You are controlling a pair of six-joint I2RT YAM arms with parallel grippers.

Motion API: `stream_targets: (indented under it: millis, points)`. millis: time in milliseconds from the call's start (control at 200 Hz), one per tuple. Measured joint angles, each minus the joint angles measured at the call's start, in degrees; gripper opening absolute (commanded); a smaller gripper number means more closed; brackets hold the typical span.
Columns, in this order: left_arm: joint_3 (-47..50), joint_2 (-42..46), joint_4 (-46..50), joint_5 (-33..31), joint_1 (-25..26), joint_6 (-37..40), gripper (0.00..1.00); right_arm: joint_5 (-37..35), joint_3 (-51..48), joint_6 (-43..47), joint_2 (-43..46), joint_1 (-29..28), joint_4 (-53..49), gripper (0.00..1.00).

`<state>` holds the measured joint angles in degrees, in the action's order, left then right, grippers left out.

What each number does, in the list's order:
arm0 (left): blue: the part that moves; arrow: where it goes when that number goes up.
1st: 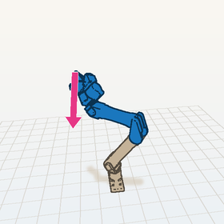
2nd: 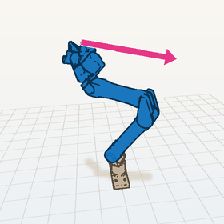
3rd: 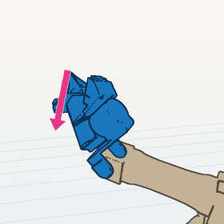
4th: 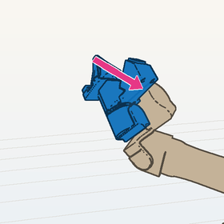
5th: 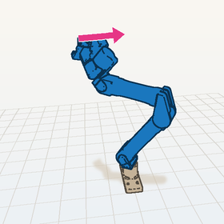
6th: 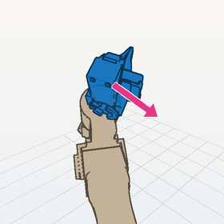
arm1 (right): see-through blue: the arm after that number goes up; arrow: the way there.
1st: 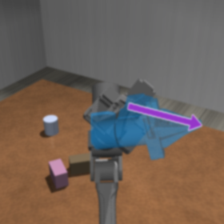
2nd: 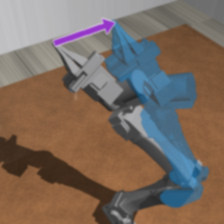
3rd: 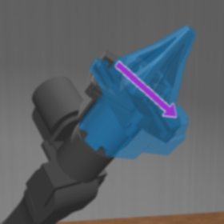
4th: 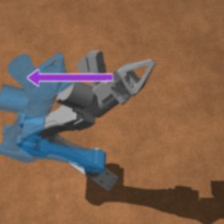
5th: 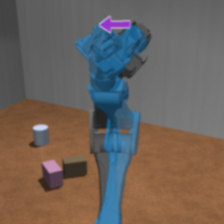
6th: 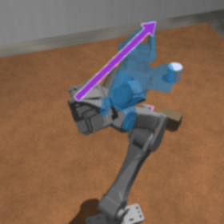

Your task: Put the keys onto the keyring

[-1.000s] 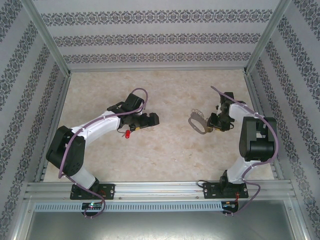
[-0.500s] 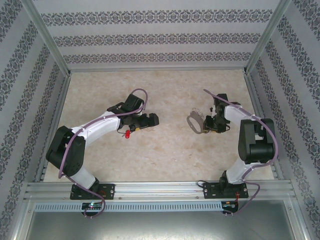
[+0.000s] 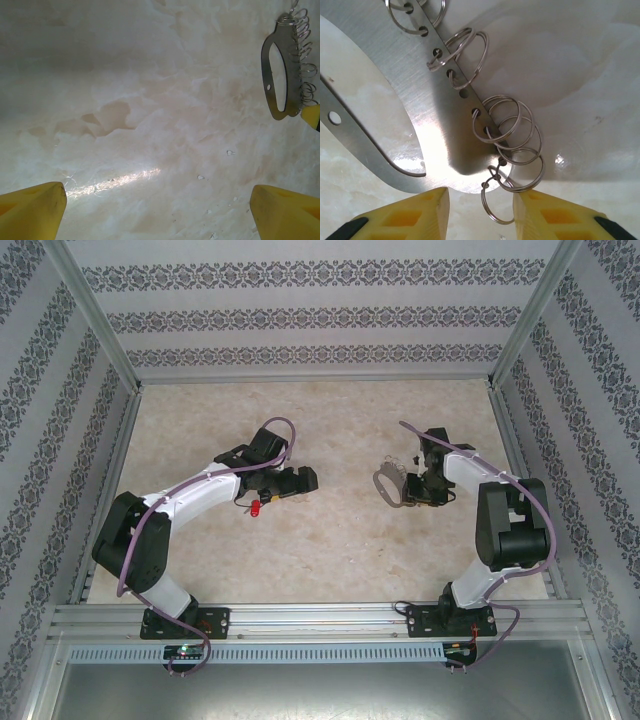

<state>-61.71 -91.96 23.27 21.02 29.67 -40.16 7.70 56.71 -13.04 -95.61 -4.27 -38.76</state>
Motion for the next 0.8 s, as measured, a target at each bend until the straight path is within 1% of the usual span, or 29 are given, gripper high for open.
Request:
stream_targets:
  millis: [310,560,669,799]
  points:
    - [0.0,0.0,-0.04,0.0,0.0,-0.02,0.94,-4.9,0.02,2.45,0.0,-2.23,-1.86,0.38]
    - [0.0,0.0,-0.17,-0.02,0.0,-0.02,0.92,-6.91,0.02,3.56,-0.04,-2.99,-2.23,0.33]
    - [0.0,0.0,-0.2,0.0,0.0,-0.04,0.91,-7.93,0.04,4.26,-0.26,-3.41,-2.23,0.3]
    - [0.37,0.48,-0.22,-0.02,0.0,-0.07,0.89,-8.57,0.13,4.7,-0.72,-3.89,-2.23,0.23]
